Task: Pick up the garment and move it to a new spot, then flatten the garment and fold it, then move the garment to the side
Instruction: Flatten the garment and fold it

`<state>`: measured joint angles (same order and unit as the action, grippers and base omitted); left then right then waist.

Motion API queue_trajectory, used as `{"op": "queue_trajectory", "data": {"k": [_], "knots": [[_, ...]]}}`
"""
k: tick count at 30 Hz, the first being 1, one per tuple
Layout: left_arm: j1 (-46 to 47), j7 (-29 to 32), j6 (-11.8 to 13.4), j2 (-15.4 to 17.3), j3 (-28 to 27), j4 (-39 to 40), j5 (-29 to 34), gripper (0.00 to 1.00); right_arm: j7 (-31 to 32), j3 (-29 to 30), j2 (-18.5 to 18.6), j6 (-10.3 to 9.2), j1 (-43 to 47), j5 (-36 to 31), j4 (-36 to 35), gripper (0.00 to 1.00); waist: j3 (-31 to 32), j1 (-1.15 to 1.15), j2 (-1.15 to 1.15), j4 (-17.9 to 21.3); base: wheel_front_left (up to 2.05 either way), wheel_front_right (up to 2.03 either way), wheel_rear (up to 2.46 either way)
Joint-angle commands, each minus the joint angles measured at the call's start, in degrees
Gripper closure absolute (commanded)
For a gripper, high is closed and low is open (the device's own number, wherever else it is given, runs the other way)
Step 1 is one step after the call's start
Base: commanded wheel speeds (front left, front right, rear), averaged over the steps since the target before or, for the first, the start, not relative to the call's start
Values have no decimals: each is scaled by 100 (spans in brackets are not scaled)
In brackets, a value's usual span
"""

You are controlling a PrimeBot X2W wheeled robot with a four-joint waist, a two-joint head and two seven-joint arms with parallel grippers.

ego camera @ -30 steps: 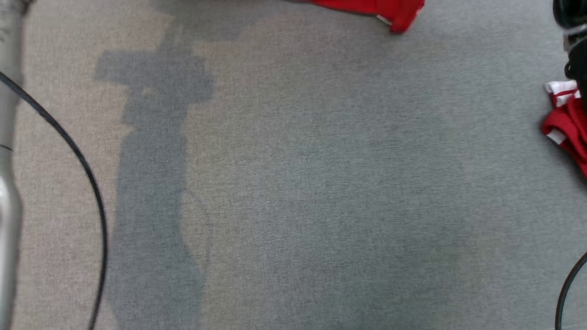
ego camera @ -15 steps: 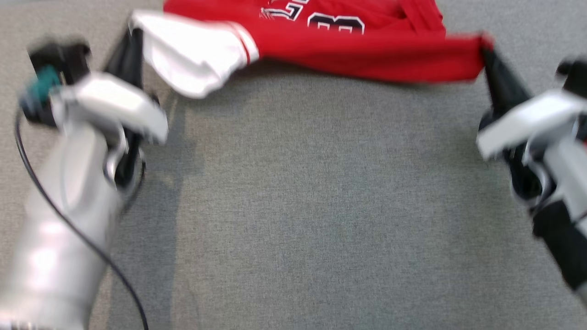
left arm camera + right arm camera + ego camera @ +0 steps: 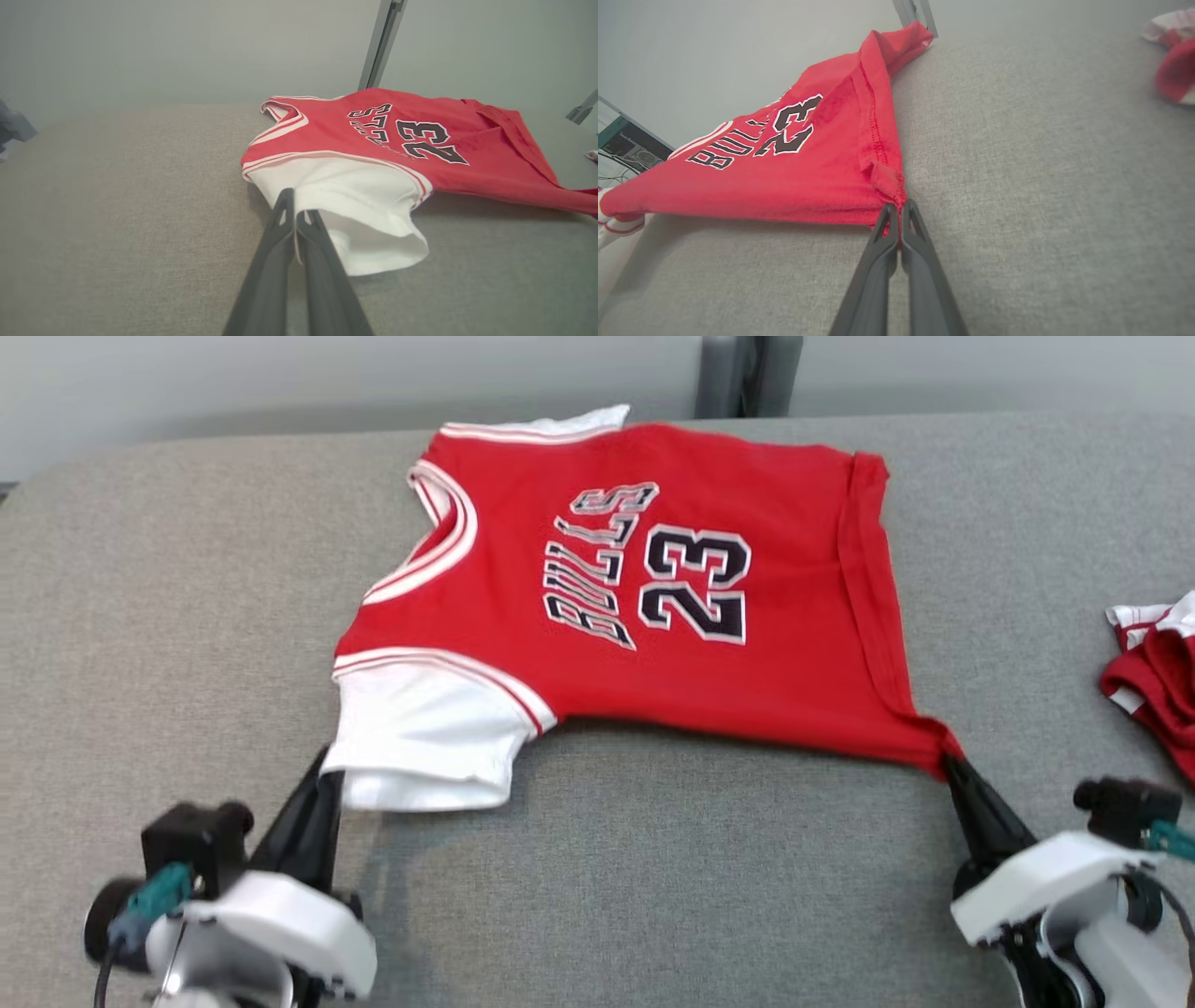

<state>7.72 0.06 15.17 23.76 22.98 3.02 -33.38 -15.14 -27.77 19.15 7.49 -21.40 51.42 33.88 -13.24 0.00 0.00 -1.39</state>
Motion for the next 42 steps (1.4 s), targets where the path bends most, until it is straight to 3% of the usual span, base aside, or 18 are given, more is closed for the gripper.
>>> {"op": "queue_trajectory", "data": {"k": [1,6,9,13,18,25,34,42], "knots": [[-297,168,210,135,-28,396,46,100,-8,104,11,-1,240,-86,-63,100,177,0,0,-63,0,0,0],[-1465,865,928,471,-65,1801,0,100,-7,636,-23,-1,1151,-394,-375,100,441,0,0,-160,0,0,0],[-1867,1102,1176,591,-59,2243,2,100,33,968,-24,-1,1590,-550,-548,100,479,0,0,-219,0,0,0],[-2211,1307,1406,673,-34,2677,23,100,200,1435,-106,-2,2112,-802,-864,100,489,0,0,-278,0,0,0],[-2332,1402,1497,707,-19,2909,17,100,622,1979,-333,-2,2547,-1187,-1436,100,457,0,0,-271,0,0,0],[-1933,1508,1295,844,-38,2814,49,100,1426,2446,-635,-1,2572,-1677,-2134,100,316,0,0,-92,0,0,0],[-616,1816,689,965,-27,2289,-34,100,2454,2624,-873,-1,1815,-2226,-3044,100,-223,0,0,186,0,0,0],[421,1743,194,604,-19,1169,-376,100,2589,2354,-855,-1,1116,-2345,-2951,100,-626,0,0,302,0,0,0]]}}
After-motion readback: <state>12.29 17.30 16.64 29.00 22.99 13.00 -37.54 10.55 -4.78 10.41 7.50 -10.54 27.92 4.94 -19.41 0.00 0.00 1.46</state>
